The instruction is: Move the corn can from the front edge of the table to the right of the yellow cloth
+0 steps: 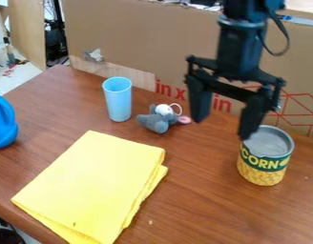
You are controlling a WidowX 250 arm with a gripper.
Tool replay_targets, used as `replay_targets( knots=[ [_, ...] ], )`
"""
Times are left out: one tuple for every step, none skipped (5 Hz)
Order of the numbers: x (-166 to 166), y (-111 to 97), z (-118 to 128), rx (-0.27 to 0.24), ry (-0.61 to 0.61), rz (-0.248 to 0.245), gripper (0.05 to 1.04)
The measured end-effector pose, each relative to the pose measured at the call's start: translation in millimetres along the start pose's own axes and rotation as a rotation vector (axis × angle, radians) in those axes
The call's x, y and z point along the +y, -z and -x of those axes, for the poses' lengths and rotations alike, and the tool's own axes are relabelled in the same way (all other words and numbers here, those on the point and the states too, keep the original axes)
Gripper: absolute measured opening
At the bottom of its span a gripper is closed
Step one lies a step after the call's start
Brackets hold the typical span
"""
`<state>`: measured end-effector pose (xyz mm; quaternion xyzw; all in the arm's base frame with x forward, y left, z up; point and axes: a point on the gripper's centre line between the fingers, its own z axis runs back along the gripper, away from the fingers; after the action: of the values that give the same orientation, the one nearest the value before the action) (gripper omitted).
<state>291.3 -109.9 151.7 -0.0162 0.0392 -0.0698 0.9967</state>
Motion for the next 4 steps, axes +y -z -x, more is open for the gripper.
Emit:
replay_targets(
  knots=[
    [25,-25,37,-0.078,0.013,0.008,1.001],
    [52,-36,60,-0.077,-0.024,-0.060,1.001],
    [100,-36,70,-0.059,-0.078,-0.056,1.001],
    [141,-30,78,-0.001,-0.119,-0.061,1.001]
  ],
)
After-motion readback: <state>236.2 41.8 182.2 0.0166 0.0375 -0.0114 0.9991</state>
